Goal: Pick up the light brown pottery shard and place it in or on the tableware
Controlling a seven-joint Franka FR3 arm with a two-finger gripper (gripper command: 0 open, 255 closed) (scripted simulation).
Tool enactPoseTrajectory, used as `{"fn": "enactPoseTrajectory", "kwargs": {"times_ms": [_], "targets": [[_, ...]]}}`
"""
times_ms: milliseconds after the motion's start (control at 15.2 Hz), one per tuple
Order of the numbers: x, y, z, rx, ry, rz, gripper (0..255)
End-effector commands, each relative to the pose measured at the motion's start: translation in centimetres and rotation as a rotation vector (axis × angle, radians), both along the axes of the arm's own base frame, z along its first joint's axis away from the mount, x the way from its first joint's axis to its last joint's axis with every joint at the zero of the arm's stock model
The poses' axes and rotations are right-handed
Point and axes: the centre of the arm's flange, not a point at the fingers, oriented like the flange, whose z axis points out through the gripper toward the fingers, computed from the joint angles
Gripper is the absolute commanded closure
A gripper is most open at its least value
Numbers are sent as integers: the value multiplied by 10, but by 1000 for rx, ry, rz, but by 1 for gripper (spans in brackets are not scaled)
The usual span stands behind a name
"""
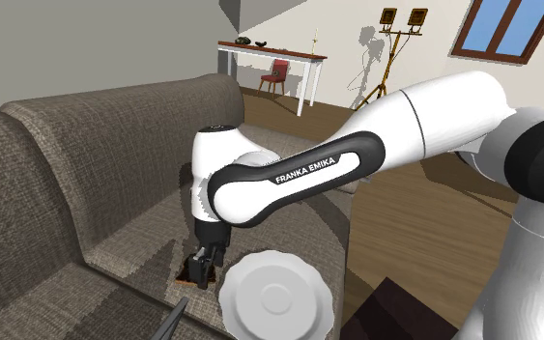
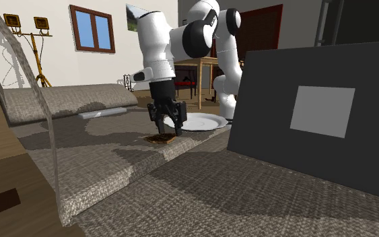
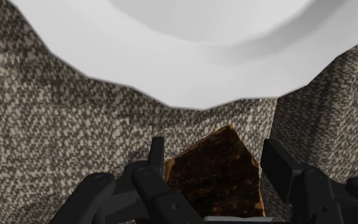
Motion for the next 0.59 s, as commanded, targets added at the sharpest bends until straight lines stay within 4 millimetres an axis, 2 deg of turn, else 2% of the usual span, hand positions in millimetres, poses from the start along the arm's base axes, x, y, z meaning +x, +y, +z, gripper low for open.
{"fn": "enactPoseTrajectory", "kwargs": {"times_ms": [0, 264, 528], "targets": [[0, 0, 0, 0, 0, 0, 255], [0, 0, 0, 0, 0, 0, 255], [0, 0, 21, 0, 0, 0, 255]]}}
